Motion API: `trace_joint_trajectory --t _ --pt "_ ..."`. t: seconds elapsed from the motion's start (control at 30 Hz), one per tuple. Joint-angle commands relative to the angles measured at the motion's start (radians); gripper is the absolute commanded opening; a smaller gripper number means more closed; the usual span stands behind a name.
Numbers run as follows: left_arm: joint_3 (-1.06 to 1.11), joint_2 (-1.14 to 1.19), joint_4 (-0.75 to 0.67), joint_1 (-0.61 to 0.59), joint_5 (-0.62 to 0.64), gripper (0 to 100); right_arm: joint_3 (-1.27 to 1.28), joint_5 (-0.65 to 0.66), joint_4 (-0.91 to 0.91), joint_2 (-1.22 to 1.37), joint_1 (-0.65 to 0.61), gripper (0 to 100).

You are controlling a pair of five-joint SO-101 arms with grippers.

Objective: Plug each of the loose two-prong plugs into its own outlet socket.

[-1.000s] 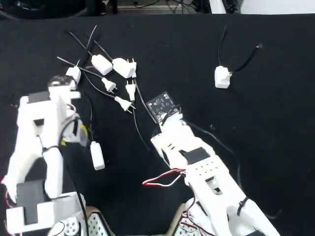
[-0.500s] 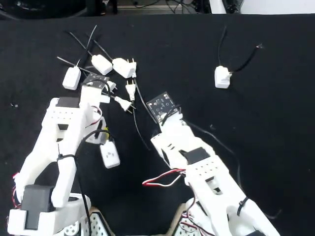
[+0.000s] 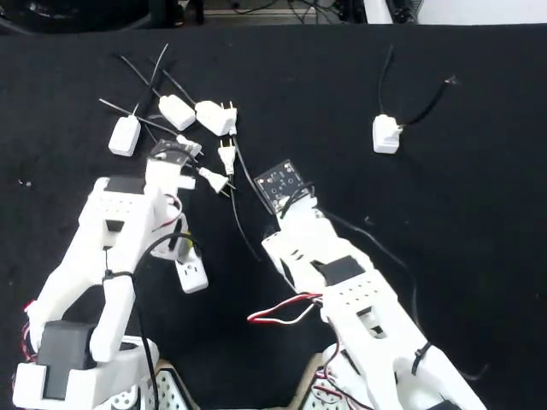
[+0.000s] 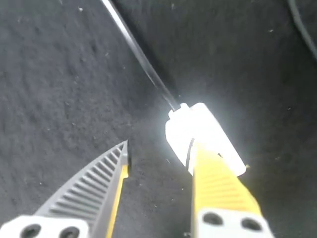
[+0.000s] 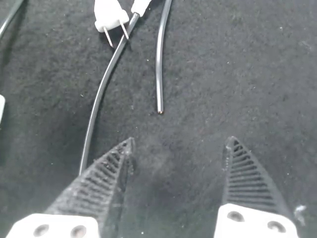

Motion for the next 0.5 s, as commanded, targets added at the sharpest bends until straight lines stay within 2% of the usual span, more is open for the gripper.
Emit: trace_joint_trajectory --t 0.0,0.2,0.37,0.47 --pt "0.051 -0.018 -0.025 -0.050 -0.083 21 -0.004 0.003 -0.021 -0.031 -0.015 27.2" --pt "0.120 -0.023 -0.135 -0.197 -0.100 21 -0.004 0.003 -0.021 -0.031 -0.015 27.2" --pt "0.111 -0.031 -0.132 -0.317 -0.190 20 -0.004 0.003 -0.021 -0.031 -0.015 27.2" --pt "0.088 -0.031 -0.129 -0.363 -0.204 20 -0.004 0.003 -0.021 -0.031 -0.015 27.2"
